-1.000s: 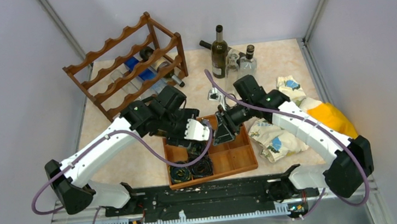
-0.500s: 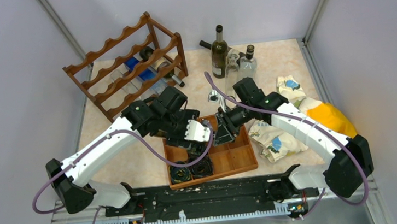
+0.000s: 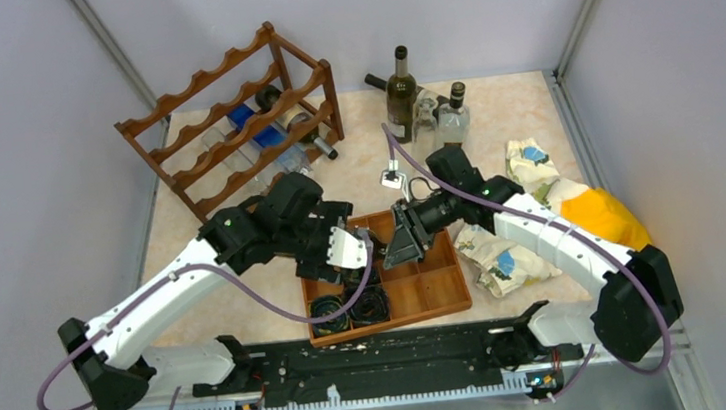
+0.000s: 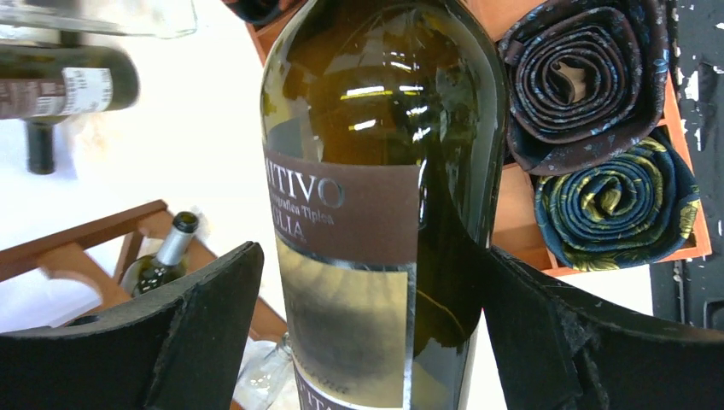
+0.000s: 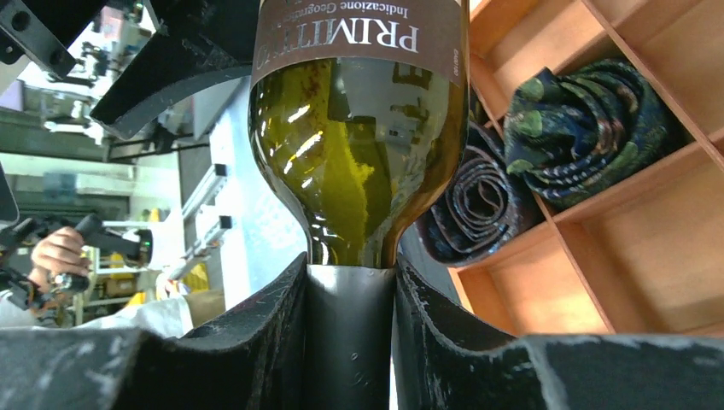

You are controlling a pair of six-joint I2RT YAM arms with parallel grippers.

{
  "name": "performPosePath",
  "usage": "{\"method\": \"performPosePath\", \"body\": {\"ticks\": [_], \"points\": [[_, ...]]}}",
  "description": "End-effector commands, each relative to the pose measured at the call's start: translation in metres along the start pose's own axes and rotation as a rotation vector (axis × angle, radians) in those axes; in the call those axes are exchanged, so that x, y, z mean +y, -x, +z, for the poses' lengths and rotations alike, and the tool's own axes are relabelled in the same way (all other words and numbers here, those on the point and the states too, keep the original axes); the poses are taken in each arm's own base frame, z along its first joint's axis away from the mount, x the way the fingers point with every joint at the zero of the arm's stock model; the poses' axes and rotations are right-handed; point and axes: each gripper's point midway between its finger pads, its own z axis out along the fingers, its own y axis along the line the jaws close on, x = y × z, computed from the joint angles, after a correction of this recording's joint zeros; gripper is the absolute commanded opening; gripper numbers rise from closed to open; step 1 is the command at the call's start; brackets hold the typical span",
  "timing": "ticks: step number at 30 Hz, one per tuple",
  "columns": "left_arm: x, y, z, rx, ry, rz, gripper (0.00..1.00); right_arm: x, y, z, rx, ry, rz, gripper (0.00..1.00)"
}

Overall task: Put the wine bottle on the wine rack
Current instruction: Pick up the wine bottle from the center of the board.

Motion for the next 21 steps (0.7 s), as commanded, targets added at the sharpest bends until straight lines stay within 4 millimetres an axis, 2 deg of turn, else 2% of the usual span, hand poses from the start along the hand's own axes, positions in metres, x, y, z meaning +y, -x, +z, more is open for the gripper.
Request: {"method": "performPosePath", "body": {"ticks": [1, 9, 21], "points": [[0.036, 0.027, -0.017, -0.116, 0.194, 0.026, 0.99, 0.043, 0.017, -0.006, -0.055, 0.193, -0.098, 0.0], [0.026, 0.033, -0.033, -0.178, 0.217, -0.001, 0.99, 0.041, 0.014, -0.009, -0.082, 0.208, -0.061, 0.0], [0.003, 0.007, -0.04, -0.129, 0.245, -0.04, 0.99, 0.042, 0.006, -0.013, -0.082, 0.211, -0.099, 0.0]]}}
